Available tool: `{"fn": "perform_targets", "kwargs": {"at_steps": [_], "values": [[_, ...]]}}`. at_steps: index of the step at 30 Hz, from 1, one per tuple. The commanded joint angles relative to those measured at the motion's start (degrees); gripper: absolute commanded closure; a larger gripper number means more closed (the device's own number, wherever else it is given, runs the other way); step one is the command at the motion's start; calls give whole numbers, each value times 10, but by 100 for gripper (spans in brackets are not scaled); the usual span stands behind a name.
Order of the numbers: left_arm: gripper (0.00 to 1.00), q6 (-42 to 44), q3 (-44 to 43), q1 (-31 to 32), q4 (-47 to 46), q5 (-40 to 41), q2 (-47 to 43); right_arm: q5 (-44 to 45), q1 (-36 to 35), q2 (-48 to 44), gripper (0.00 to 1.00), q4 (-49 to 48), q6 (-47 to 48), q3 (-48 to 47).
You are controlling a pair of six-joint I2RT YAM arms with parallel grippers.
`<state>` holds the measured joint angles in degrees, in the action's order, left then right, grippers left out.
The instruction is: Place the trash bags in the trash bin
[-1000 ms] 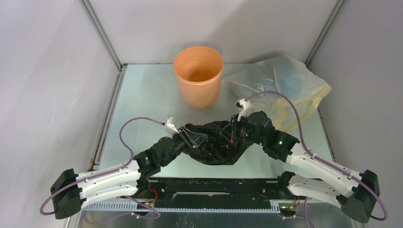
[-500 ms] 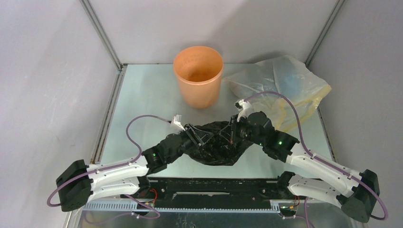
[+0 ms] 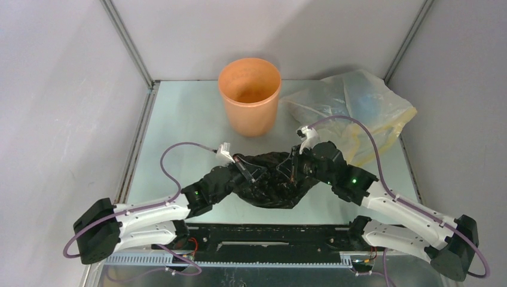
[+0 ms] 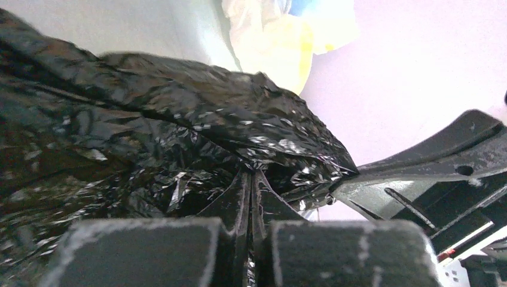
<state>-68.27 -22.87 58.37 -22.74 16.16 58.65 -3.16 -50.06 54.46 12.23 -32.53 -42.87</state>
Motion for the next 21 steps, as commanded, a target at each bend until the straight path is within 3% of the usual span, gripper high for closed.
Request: {"fn": "perform_targets", "kwargs": {"at_steps": [1,7,8,10,12,16,21], "values": [[100,42,-7,-36,33,-19,-45,53,9,-31,100,21,14,0],[100,122,-41,-83,151,-88,-119,145,37,-53,97,85,13,0],[100,131,-47,-88,161,-108,-125,151,41,-55,90,89,14,0],[100,144,-59,-96,174,-140,-131,141,45,-61,55,87,23,0],[100,156,-76,-104,179,-175,-129,116,44,-70,38,81,37,0],[100,172,-112,-119,199,-228,-115,96,30,-84,29,89,66,5],[100,190,-152,-150,245,-271,-123,143,43,-116,31,124,49,50]]}}
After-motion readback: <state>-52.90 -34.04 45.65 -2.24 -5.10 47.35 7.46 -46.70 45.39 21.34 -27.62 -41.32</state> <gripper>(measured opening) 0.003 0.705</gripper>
